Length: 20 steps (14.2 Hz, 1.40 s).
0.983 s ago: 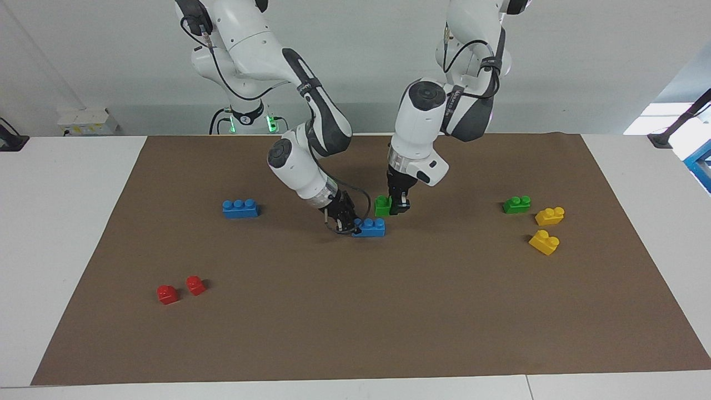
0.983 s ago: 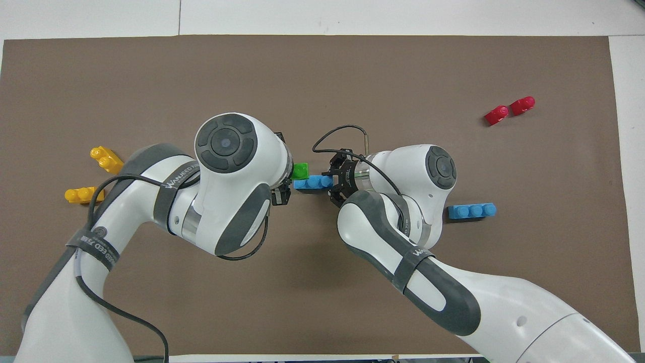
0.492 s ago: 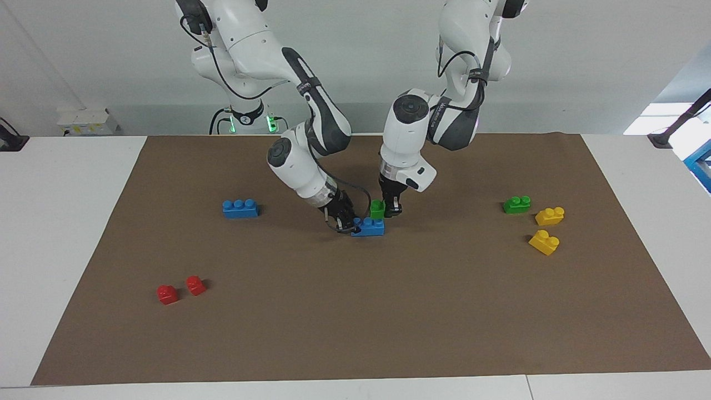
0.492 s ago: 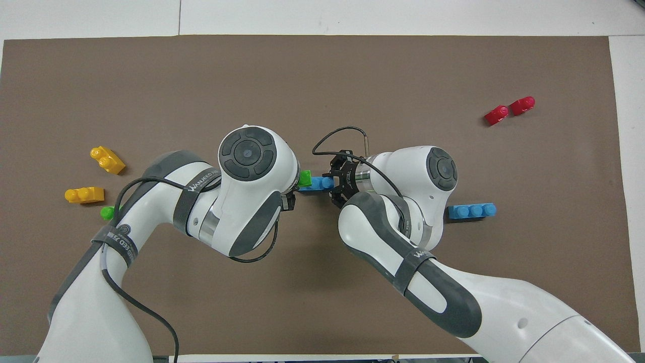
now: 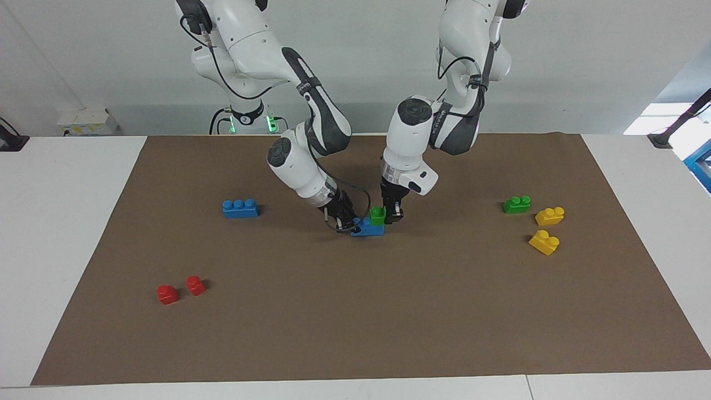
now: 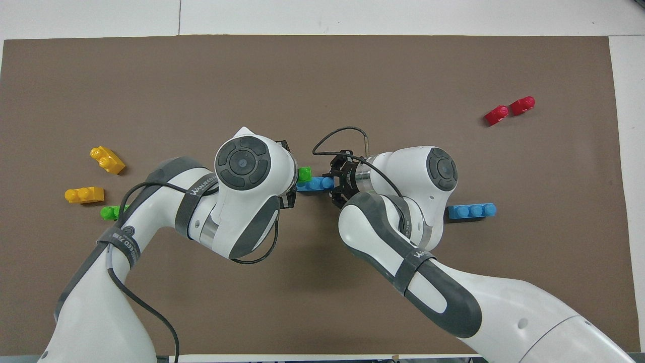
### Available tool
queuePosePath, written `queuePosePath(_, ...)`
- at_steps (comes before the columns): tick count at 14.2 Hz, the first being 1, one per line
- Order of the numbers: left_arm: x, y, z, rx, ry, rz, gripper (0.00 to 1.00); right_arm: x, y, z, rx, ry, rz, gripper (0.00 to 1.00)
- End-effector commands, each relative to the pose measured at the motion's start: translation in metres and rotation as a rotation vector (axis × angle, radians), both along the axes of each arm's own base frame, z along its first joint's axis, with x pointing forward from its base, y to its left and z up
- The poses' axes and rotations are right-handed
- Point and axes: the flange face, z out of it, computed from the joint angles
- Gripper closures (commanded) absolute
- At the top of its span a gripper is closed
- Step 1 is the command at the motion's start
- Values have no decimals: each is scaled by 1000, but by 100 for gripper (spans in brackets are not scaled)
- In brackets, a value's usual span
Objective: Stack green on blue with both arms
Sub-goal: 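Press the green brick onto the blue brick end with both grippers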
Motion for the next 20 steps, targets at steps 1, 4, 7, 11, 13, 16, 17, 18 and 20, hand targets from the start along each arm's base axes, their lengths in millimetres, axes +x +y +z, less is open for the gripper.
queuePosePath(1, -8, -2, -10, 9, -10, 17, 100, -11, -9, -11, -3, 3, 13, 100)
queuePosePath(4, -12, -11, -16, -4, -22, 24, 100, -11, -9, -12, -4, 4, 13, 100)
queuePosePath(7, -11, -12, -15, -12, -31, 28, 100, -13, -10, -14, -6, 9, 13, 100)
queuePosePath(11, -7, -16, -34, 12, -51, 1, 100, -16, -16, -18, -14, 19, 8, 100)
queuePosePath(13, -6, -17, -39, 16, -53, -7, 100, -15, -16, -17, -13, 17, 7, 100)
queuePosePath(16, -8, -17, -43, 26, -53, -20, 100, -14, -19, -17, -13, 17, 1, 100)
queuePosePath(17, -13, -21, -45, 28, -49, -31, 100, -13, -20, -17, -13, 15, 0, 100)
queuePosePath(18, -15, -22, -48, 32, -44, -33, 100, -12, -19, -16, -12, 14, -1, 100)
queuePosePath(20, -16, -21, -50, 38, -39, -39, 100, -10, -21, -16, -13, 3, -10, 100)
